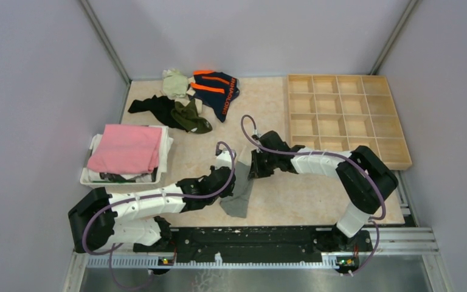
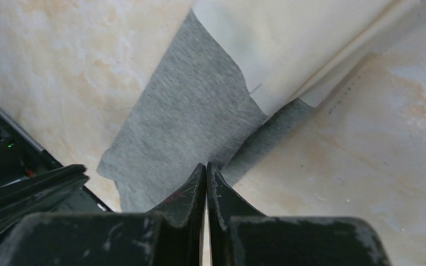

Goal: Roll the underwear
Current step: Fold the underwear at the center of the board.

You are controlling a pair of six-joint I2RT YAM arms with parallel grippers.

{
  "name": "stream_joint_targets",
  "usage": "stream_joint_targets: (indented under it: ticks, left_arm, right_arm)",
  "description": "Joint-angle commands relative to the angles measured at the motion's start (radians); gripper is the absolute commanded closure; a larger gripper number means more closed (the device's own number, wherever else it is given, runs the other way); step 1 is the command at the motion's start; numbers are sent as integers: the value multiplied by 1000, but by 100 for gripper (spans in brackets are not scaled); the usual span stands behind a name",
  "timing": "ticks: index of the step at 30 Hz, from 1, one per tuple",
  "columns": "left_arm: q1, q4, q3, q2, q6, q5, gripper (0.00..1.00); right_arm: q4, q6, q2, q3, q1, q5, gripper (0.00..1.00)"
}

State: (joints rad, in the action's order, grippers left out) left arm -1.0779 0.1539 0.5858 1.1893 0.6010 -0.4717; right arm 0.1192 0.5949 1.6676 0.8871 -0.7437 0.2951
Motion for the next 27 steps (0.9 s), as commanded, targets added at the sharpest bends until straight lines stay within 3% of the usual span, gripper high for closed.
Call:
stream_joint_targets:
  ticks: [1, 8, 19, 27]
  left_arm:
    - [3, -7, -2, -3, 10, -25, 99]
    - [8, -6, -5, 1, 10, -31, 100]
    - [16, 5, -11, -33, 24, -50, 100]
    - [23, -6, -22, -30, 41, -39, 100]
  right_arm:
    - [-6, -20, 7, -30, -6, -53, 98]
    - [29, -43, -28, -41, -6, -105, 99]
    - [-7, -7, -164, -36, -9, -40, 99]
    - [-87, 34, -101, -49, -57, 37, 100]
